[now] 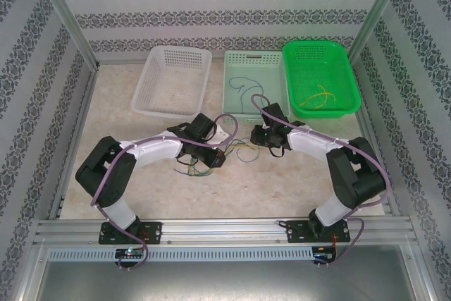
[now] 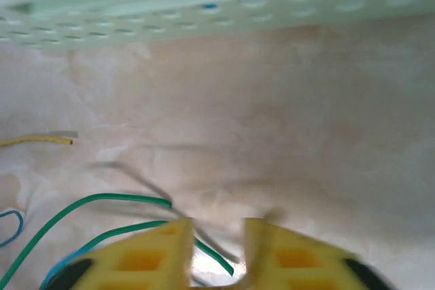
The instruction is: Untangle the cables
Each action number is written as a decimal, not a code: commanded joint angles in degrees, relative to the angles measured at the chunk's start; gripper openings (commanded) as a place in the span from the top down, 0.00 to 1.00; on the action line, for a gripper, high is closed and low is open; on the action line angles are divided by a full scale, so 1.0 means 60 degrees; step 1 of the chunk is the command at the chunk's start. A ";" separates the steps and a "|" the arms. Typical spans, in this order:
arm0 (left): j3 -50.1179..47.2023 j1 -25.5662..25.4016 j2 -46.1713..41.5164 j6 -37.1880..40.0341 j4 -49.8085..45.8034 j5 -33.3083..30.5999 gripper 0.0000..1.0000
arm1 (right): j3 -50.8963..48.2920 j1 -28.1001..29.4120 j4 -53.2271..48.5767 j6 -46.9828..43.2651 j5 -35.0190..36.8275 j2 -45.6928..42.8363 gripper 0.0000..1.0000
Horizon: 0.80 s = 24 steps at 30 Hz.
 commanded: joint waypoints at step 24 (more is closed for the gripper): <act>-0.0116 -0.0140 -0.2197 -0.0505 0.0960 -0.2559 0.01 | 0.1439 0.0233 -0.2583 -0.1256 0.1363 -0.3677 0.97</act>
